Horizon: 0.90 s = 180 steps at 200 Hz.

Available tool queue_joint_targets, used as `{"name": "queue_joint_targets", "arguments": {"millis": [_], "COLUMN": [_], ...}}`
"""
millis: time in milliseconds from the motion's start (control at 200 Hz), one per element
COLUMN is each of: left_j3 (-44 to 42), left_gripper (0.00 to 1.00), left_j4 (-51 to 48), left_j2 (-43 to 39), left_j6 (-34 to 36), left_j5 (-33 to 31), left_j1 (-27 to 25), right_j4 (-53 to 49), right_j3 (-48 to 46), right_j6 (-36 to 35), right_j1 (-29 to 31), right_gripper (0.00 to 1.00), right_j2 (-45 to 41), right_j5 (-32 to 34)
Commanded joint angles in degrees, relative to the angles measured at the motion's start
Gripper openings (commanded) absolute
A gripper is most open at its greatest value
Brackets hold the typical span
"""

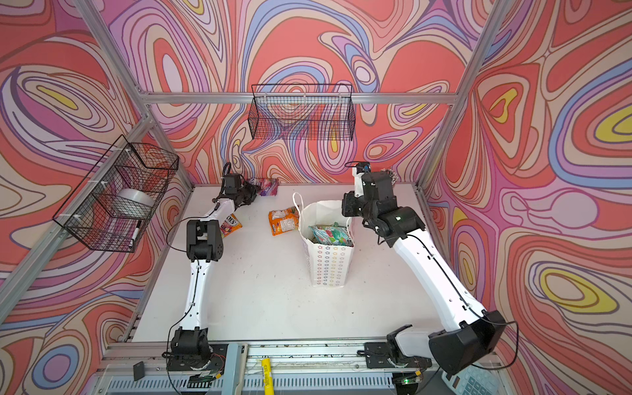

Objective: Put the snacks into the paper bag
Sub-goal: 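Grasp the purple Fox's Berries packet by its edge with the left gripper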

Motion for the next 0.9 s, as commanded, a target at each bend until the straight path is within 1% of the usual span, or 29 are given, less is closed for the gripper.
{"name": "queue_joint_targets", "arguments": {"millis": [0,75,240,511,701,896], "left_j3": [-0.47,-3.37,-19.44,-40.74,-56.57,-70.58], "left_gripper": [0.06,0.04,0.00,0.00,0.00,0.00], "left_j4": [4.81,6.63,14.79,22.31,22.87,18.59], "left_j2": [2.53,-1.47,-15.70,-35.38,-51.82,-70.64], "left_j6": [-4.74,-4.02,-2.52,-2.49,-0.01,2.65], "left_j5": [3.05,4.10,3.60,5.37,4.77,3.04], "left_j1": [0.10,0.10,0.27,0.45,0.45,0.06], "right_j4": [-0.54,-0.32,0.39,1.51,4.64,5.83], "right_j3": [0.94,0.90,0.75,0.85,-1.85,-1.16], "right_j6": [-0.26,-0.18,-0.02,1.60,2.61,3.63], "right_j1": [0.15,0.15,0.11,0.21,0.15,0.14], "right_gripper": [0.00,0.00,0.00,0.00,0.00,0.00], "right_j2": [0.54,0.41,-0.10,-0.45,-1.78,-1.94], "right_j5": [-0.10,-0.22,-0.78,-3.24,-2.85,-2.31]}}
